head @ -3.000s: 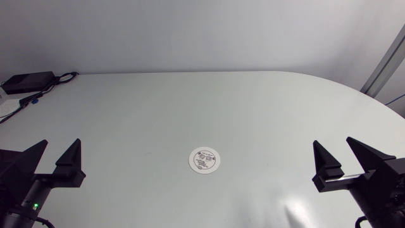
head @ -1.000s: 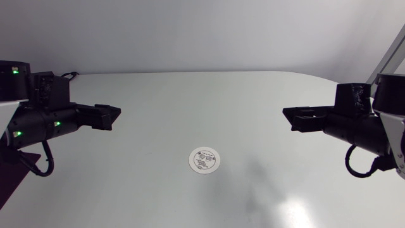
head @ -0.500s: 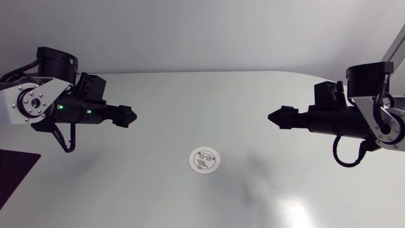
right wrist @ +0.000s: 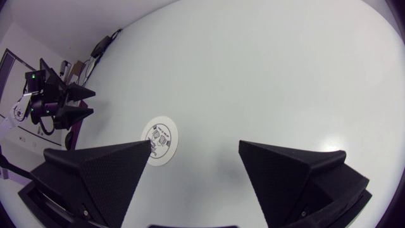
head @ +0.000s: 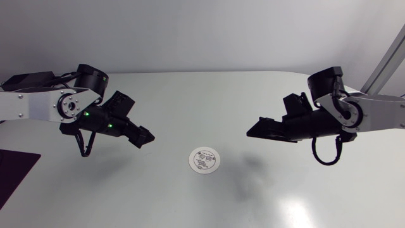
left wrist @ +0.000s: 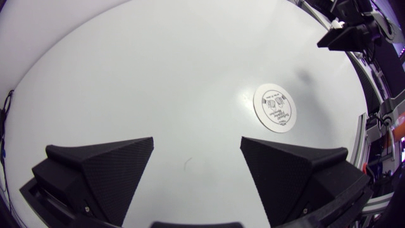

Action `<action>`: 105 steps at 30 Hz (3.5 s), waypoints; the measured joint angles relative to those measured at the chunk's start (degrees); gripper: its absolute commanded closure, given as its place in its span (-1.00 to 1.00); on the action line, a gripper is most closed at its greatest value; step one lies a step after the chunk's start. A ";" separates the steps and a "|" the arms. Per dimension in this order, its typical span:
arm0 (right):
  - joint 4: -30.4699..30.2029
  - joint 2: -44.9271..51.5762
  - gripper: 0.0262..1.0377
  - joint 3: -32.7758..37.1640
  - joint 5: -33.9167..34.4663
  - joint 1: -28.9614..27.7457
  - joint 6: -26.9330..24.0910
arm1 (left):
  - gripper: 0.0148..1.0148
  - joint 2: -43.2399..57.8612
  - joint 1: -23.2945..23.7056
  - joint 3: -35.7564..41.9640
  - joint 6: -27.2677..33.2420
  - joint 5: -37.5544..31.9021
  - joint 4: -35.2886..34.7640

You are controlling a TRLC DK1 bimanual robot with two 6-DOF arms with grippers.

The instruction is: Turn the coaster over.

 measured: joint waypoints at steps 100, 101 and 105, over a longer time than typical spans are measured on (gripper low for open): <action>-11.02 32.76 0.95 23.63 -0.92 20.31 -19.47 | -0.34 33.00 -7.34 25.22 12.15 25.53 -20.20; -11.02 32.76 0.95 23.63 -0.92 20.31 -19.47 | -0.34 33.31 -7.34 25.51 11.76 25.07 -19.69; -10.97 32.76 0.95 23.63 -0.92 20.31 -19.47 | -0.34 34.18 -7.28 26.75 9.75 22.69 -18.34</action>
